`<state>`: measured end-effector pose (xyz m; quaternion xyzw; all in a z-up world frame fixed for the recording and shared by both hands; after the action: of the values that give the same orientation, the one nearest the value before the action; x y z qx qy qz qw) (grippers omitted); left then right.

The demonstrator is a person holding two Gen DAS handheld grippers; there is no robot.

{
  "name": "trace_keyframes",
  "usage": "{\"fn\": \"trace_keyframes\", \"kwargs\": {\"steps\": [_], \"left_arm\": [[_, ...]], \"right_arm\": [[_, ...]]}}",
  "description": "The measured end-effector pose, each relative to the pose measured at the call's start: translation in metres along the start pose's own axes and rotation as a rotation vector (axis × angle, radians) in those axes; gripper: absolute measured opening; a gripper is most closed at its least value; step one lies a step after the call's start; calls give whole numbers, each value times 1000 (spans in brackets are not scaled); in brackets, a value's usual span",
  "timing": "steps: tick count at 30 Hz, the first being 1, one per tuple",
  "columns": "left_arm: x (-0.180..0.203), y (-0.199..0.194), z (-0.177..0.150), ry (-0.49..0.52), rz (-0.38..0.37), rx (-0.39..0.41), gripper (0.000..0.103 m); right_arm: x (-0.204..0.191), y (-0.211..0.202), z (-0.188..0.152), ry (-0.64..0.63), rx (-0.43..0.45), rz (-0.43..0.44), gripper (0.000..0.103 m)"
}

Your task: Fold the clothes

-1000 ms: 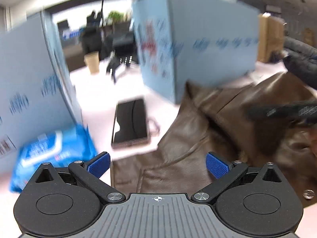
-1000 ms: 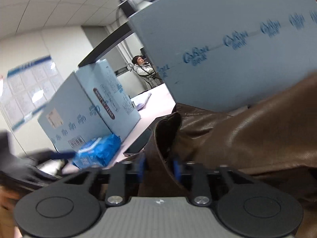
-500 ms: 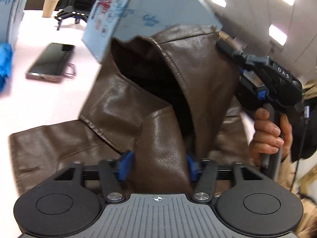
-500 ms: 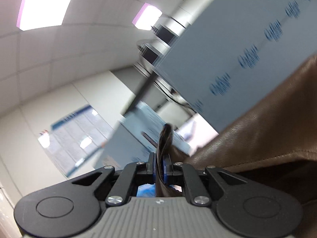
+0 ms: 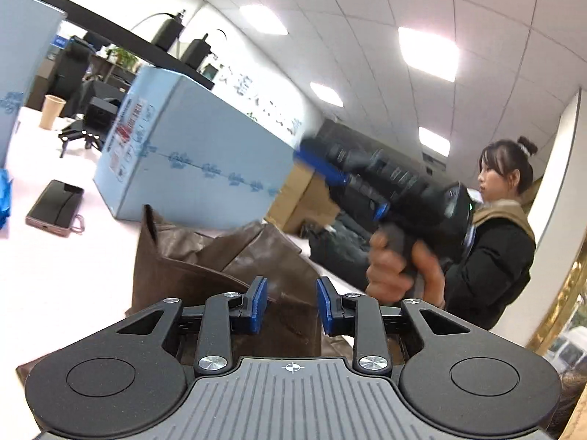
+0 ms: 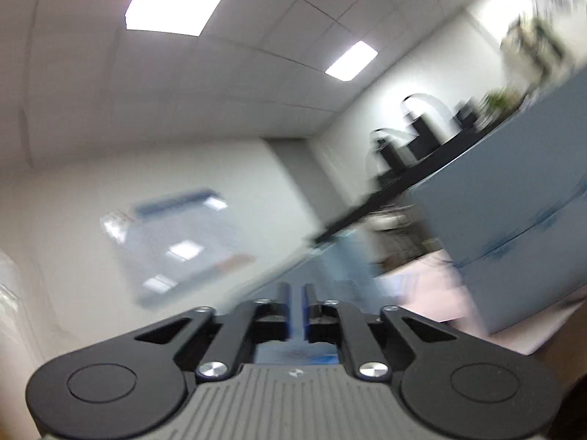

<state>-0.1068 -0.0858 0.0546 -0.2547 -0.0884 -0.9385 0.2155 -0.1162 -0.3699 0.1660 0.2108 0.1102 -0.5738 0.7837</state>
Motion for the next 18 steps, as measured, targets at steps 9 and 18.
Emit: {"fn": "trace_keyframes", "kwargs": {"steps": [9, 18], "left_arm": [[-25, 34, -8, 123, 279, -17, 59], [-55, 68, -21, -26, 344, -172, 78]], "right_arm": [[44, -29, -43, -261, -315, -250, 90], [7, 25, -96, -505, -526, -103, 84]]}}
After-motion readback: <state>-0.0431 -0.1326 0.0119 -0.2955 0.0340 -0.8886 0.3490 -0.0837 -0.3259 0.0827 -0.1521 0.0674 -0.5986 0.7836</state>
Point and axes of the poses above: each gripper's, at about its wrist camera, not at the fingertips, and y roughly the way its jaws point, x to its right, z to its top, the point moved 6 cm from there along y, roughly the way its jaws point, and after that the axes turned 15 degrees about x, right-handed, at the moved point
